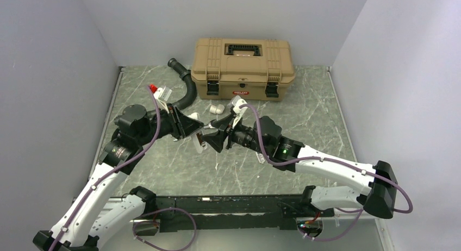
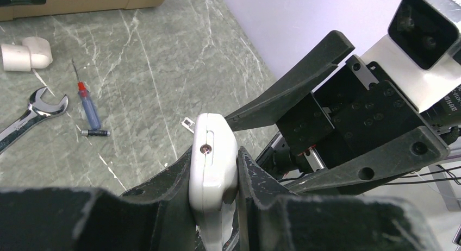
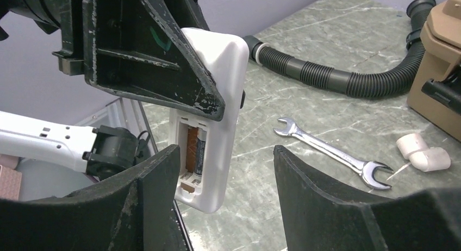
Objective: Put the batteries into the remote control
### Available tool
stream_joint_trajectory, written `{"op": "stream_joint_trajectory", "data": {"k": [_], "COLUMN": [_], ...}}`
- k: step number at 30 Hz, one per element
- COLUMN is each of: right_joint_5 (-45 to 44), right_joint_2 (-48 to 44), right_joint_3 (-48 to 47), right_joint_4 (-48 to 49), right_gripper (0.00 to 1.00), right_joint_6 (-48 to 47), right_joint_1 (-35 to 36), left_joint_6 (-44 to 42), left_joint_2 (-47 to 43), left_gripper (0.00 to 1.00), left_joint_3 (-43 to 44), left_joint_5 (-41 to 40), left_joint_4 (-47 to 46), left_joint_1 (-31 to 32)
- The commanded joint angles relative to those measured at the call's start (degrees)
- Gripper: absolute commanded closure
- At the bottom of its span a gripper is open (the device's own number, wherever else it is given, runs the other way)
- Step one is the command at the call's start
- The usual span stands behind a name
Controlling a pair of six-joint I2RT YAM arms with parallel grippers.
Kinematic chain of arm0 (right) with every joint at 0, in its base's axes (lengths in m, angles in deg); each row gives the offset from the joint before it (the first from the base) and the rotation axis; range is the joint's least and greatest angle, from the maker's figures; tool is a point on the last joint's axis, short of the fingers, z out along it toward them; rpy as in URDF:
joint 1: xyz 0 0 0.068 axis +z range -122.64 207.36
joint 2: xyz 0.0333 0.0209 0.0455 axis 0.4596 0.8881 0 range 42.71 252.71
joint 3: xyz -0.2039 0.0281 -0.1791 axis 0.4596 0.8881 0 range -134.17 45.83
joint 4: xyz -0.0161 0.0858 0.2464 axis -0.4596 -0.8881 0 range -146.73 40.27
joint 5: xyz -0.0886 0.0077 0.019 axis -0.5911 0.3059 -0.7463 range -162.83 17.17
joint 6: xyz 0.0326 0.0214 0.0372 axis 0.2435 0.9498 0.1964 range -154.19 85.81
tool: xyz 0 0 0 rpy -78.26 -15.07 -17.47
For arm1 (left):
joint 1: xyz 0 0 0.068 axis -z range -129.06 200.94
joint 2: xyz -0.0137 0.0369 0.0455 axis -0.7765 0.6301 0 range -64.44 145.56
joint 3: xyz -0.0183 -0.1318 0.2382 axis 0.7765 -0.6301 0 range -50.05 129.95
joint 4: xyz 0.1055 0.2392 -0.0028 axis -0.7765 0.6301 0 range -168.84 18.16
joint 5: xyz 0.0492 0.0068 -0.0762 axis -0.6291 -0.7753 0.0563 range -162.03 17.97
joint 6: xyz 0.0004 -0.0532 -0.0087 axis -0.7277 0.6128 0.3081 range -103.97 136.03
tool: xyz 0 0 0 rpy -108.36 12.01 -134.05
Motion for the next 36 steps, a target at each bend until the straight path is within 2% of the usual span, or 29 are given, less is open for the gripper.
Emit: {"op": "stream_joint_trajectory", "data": {"k": [1, 17, 24, 36], "right_joint_5": [0.6, 0.9, 0.8, 0.5], "right_joint_2": [0.7, 2.7, 3.7, 4.7], "right_joint_3": [-2.8, -3.4, -3.9, -4.4], "right_joint_4": [0.8, 0.3, 0.1, -1.1], "right_gripper": [0.34, 0.38, 0.43, 0.77], "right_joint_6": [0.6, 0.8, 0.9, 0.7], "right_joint_1": [-0.1, -0.1, -0.1, -0.1], "left_joint_6": [-0.4, -0.4, -0.4, -0.6], "left_joint_2": [-0.9, -0.8, -0.6, -0.4], "left_gripper": [1.00, 1.00, 1.00, 1.00], "left_joint_3": [0.2, 0.4, 0.5, 0.8], "left_joint_5": [0.0, 0.1, 0.2, 0.1], "left_joint_4": [-1.9, -1.9, -2.0, -1.8], "left_joint_1": [0.3, 0.2, 0.3, 0.3]}}
